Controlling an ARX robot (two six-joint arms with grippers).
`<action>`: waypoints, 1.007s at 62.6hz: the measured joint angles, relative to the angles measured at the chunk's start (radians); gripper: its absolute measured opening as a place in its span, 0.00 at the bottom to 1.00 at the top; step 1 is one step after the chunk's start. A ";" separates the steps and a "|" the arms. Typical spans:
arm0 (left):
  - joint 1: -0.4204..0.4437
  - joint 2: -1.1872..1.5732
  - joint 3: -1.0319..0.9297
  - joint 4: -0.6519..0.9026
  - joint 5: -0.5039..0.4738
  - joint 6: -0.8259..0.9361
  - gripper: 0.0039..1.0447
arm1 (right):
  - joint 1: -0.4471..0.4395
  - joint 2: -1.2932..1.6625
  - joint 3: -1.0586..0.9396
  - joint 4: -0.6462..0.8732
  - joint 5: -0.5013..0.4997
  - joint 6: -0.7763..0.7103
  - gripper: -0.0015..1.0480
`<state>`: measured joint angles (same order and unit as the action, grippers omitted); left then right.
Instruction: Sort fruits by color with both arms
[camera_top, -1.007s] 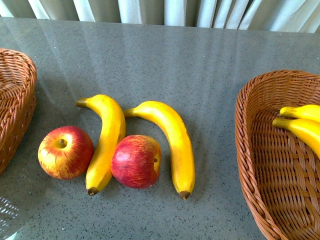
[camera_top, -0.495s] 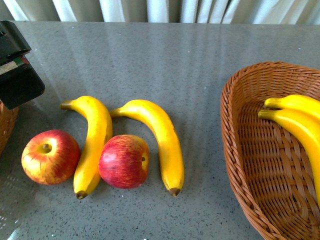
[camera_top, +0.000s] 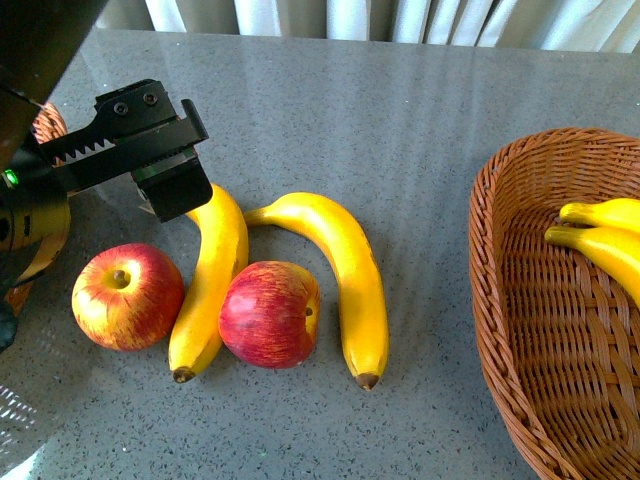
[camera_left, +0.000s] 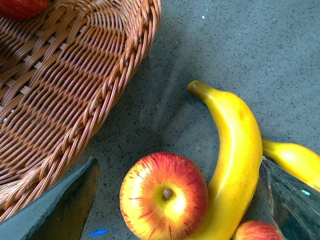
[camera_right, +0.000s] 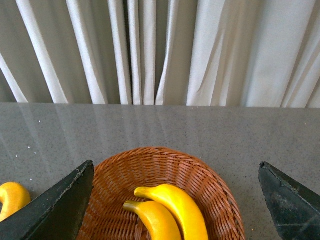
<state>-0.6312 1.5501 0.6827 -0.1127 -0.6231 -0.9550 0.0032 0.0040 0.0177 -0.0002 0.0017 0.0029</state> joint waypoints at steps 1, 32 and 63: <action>0.002 0.001 0.000 0.002 0.001 0.003 0.91 | 0.000 0.000 0.000 0.000 0.000 0.000 0.91; 0.051 0.084 -0.017 0.079 0.067 0.068 0.91 | 0.000 0.000 0.000 0.000 0.000 0.000 0.91; 0.076 0.124 -0.024 0.094 0.101 0.071 0.91 | 0.000 0.000 0.000 0.000 0.000 0.000 0.91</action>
<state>-0.5552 1.6741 0.6582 -0.0189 -0.5220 -0.8837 0.0032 0.0040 0.0177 -0.0002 0.0021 0.0029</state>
